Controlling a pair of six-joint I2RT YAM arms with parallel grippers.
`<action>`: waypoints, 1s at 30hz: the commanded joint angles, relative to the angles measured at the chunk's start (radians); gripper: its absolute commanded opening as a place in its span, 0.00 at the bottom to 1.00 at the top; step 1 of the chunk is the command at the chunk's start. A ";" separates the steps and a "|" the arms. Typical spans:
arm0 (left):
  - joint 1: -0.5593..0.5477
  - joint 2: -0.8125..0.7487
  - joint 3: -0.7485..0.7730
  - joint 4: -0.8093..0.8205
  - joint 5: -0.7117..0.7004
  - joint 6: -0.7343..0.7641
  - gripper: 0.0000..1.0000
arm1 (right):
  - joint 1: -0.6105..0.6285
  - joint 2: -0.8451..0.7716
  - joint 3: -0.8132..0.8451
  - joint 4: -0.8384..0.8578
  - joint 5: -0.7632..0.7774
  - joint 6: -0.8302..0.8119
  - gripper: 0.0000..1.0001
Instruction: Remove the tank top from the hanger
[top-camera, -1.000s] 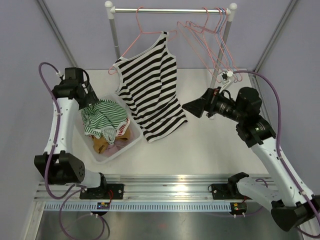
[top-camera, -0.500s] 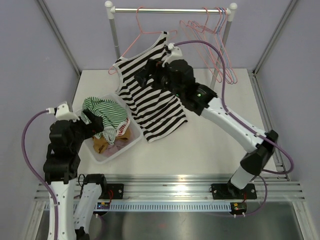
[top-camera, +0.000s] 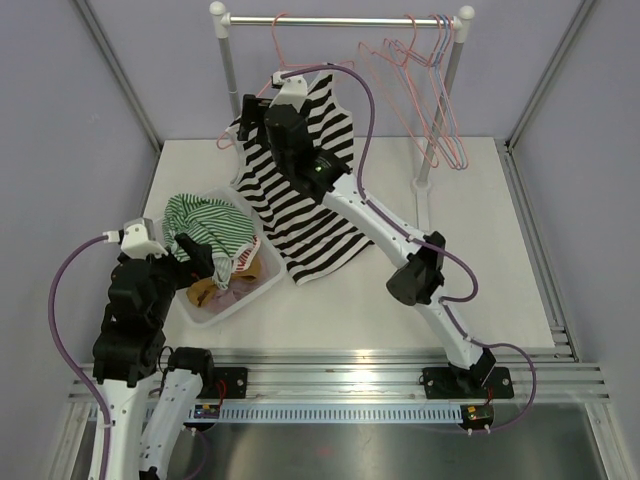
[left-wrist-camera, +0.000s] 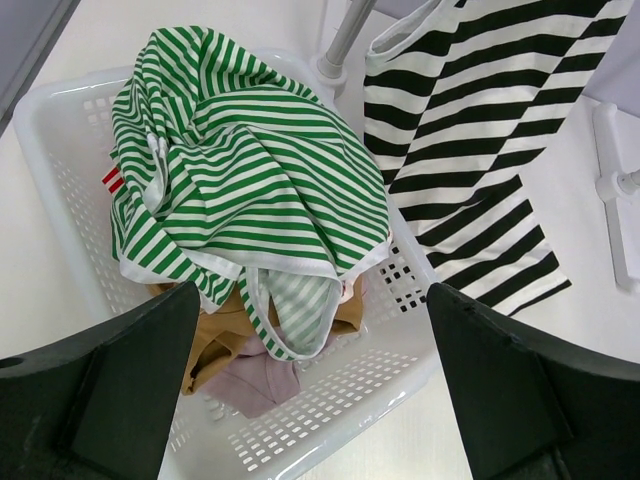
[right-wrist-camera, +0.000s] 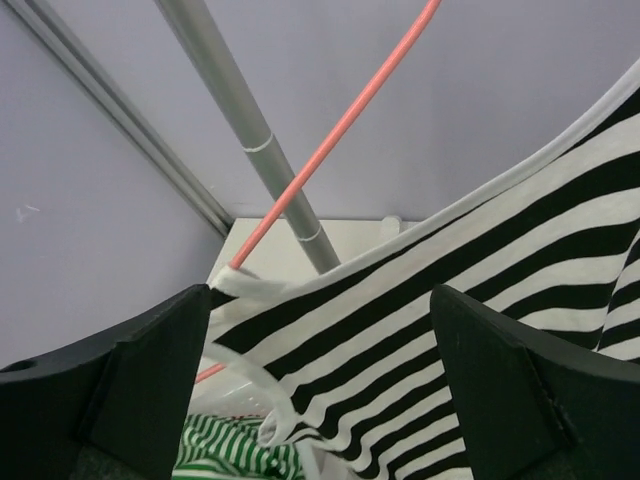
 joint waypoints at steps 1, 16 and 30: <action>-0.009 0.019 -0.003 0.060 0.001 0.008 0.99 | -0.023 0.065 0.139 0.082 0.088 -0.083 0.95; -0.014 0.030 -0.012 0.064 0.041 0.006 0.99 | -0.086 -0.048 -0.030 0.178 -0.194 0.052 0.87; -0.018 0.028 -0.014 0.064 0.044 0.008 0.99 | -0.050 -0.174 -0.244 0.304 -0.182 0.057 0.87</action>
